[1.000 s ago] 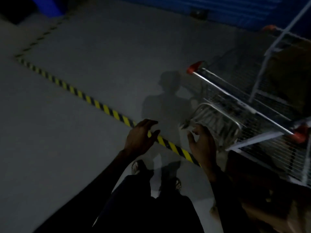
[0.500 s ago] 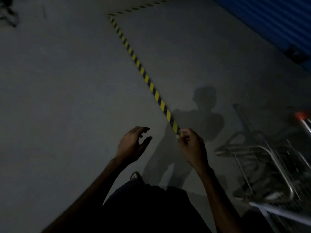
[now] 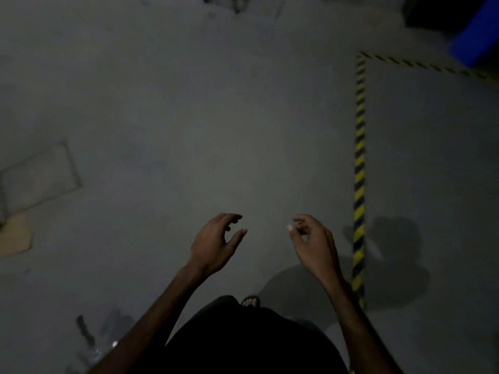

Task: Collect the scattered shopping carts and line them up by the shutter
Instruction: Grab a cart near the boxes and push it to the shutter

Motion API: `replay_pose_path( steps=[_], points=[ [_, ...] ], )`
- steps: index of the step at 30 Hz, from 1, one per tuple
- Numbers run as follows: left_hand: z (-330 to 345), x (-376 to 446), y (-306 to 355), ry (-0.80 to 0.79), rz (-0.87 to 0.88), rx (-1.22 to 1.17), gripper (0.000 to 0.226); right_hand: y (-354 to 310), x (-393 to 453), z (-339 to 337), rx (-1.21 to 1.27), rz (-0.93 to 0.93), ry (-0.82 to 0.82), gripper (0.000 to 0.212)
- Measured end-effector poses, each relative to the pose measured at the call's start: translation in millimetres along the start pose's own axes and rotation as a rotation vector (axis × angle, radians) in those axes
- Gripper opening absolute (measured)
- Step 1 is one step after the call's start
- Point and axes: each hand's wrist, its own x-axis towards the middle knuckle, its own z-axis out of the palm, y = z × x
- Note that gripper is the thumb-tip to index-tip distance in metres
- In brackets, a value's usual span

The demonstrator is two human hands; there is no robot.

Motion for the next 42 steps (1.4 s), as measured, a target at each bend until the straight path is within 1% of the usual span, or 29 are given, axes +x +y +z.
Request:
replay_pose_path(
  steps=[7,12,16,22,27,31,35,42],
  points=[
    [-54.8,-17.6,-63.6,0.260,-0.286,-0.031,0.038,-82.0,64.4,79.1,-0.043,-0.240,-0.270,0.016],
    [-85.6,-16.0,-97.6,0.422,-0.452,-0.043,0.037,-132.9,110.7,137.1,-0.062,-0.387,-0.433,0.014],
    [-108.8,3.8,-124.1,0.526,-0.549,-0.039,0.037,-172.7,155.9,182.5,-0.076,-0.493,-0.526,0.017],
    [-162.1,46.0,-157.5,0.695,-0.683,-0.042,0.037,-251.8,228.6,244.9,-0.093,-0.635,-0.668,0.020],
    [-189.8,56.8,-186.7,0.836,-0.835,-0.063,0.036,-310.4,271.9,301.3,-0.120,-0.777,-0.803,0.022],
    [-207.8,54.5,-202.6,0.928,-0.942,-0.086,0.037,-352.2,282.6,346.0,-0.151,-0.861,-0.929,0.024],
    [-233.6,54.4,-226.9,0.993,-1.011,-0.107,0.037,-391.8,278.9,394.5,-0.163,-0.932,-1.019,0.025],
    [-288.8,50.8,-307.6,1.038,-1.049,-0.128,0.036,-458.7,268.8,496.6,-0.193,-0.987,-1.078,0.024]
  ],
)
